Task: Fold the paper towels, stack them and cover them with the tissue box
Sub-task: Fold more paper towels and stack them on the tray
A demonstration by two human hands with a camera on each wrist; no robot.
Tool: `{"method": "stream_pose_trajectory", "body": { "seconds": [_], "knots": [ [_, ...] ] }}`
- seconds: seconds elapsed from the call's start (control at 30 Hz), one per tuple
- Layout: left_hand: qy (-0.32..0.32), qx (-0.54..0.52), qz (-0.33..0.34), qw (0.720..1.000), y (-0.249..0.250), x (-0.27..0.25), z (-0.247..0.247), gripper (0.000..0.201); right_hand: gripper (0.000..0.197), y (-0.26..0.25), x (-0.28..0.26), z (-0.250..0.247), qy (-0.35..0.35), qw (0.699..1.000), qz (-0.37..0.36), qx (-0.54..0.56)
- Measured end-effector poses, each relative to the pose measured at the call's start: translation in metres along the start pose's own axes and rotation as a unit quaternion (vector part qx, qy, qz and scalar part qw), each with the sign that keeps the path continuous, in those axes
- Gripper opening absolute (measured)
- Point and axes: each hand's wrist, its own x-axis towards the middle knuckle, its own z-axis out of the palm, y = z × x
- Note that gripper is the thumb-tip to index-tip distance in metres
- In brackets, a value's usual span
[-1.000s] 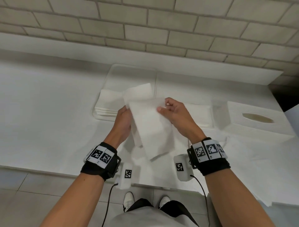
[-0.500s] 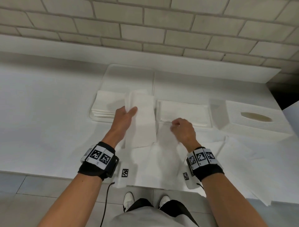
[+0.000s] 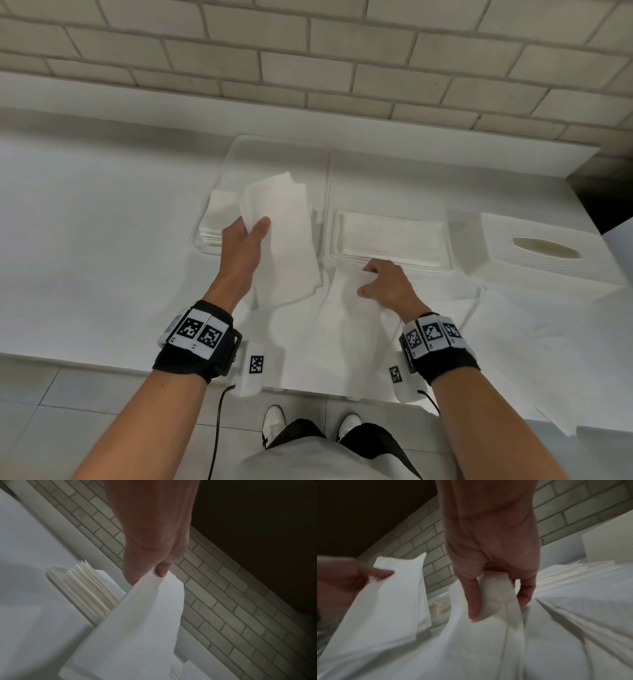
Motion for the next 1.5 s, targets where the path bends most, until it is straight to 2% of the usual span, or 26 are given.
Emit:
{"method": "stream_pose_trajectory", "body": {
  "seconds": [0.13, 0.23, 0.33, 0.4, 0.47, 0.57, 0.6, 0.63, 0.73, 0.8, 0.87, 0.93, 1.0, 1.07, 1.13, 1.23, 1.4, 1.5],
  "knots": [
    [0.008, 0.016, 0.029, 0.999, 0.003, -0.002, 0.002, 0.010, 0.022, -0.022, -0.022, -0.032, -0.029, 0.982, -0.076, 0.170],
    [-0.010, 0.021, 0.042, 0.999, 0.006, -0.005, 0.006, 0.011, 0.023, -0.049, -0.041, -0.060, -0.083, 0.972, -0.117, 0.188],
    [-0.067, 0.031, 0.030, 0.997, 0.007, -0.012, 0.015, 0.012, 0.027, -0.079, -0.051, -0.077, -0.102, 0.963, -0.159, 0.192],
    [-0.121, 0.044, 0.010, 0.992, 0.007, -0.018, 0.021, 0.013, 0.030, -0.096, -0.051, -0.080, -0.078, 0.959, -0.189, 0.194],
    [-0.184, -0.003, -0.035, 0.982, 0.008, -0.026, 0.027, 0.019, 0.031, -0.109, -0.045, -0.080, -0.034, 0.963, -0.207, 0.170],
    [-0.247, -0.147, -0.128, 0.949, 0.011, -0.033, 0.030, 0.055, 0.030, -0.116, -0.036, -0.077, 0.013, 0.965, -0.203, 0.168],
    [-0.246, -0.160, -0.133, 0.947, 0.011, -0.034, 0.030, 0.058, 0.031, -0.116, -0.034, -0.075, 0.024, 0.962, -0.203, 0.180],
    [-0.238, -0.152, -0.120, 0.952, 0.010, -0.035, 0.030, 0.053, 0.034, -0.114, -0.033, -0.072, 0.040, 0.958, -0.202, 0.198],
    [-0.179, -0.098, -0.054, 0.978, 0.006, -0.035, 0.028, 0.028, 0.061, -0.102, -0.038, -0.065, 0.071, 0.936, -0.188, 0.288],
    [-0.171, -0.121, -0.031, 0.977, 0.005, -0.034, 0.028, 0.022, 0.071, -0.088, -0.042, -0.057, -0.002, 0.924, -0.154, 0.349],
    [-0.180, -0.125, -0.009, 0.976, 0.005, -0.034, 0.029, 0.019, 0.059, -0.074, -0.045, -0.043, -0.088, 0.919, -0.133, 0.362],
    [-0.187, -0.084, 0.009, 0.979, 0.003, -0.034, 0.032, 0.026, 0.043, -0.065, -0.045, -0.028, -0.085, 0.917, -0.127, 0.367],
    [-0.194, -0.031, 0.013, 0.980, -0.006, -0.033, 0.032, 0.035, 0.037, -0.062, -0.046, -0.017, -0.045, 0.911, -0.131, 0.387],
    [-0.199, -0.011, 0.014, 0.980, -0.014, -0.034, 0.031, 0.032, 0.035, -0.061, -0.048, -0.013, -0.026, 0.903, -0.147, 0.403],
    [-0.197, -0.025, 0.022, 0.980, -0.019, -0.035, 0.031, 0.028, 0.034, -0.059, -0.050, -0.011, -0.021, 0.896, -0.158, 0.414],
    [-0.187, -0.053, 0.035, 0.980, -0.024, -0.034, 0.033, 0.035, 0.038, -0.058, -0.050, -0.008, -0.018, 0.889, -0.162, 0.428],
    [-0.205, -0.053, 0.015, 0.977, -0.039, -0.033, 0.030, 0.075, 0.043, -0.055, -0.046, 0.003, -0.030, 0.888, -0.145, 0.436],
    [-0.216, -0.043, 0.011, 0.975, -0.046, -0.033, 0.031, 0.071, 0.041, -0.055, -0.043, 0.007, -0.027, 0.884, -0.148, 0.442]
  ]
}}
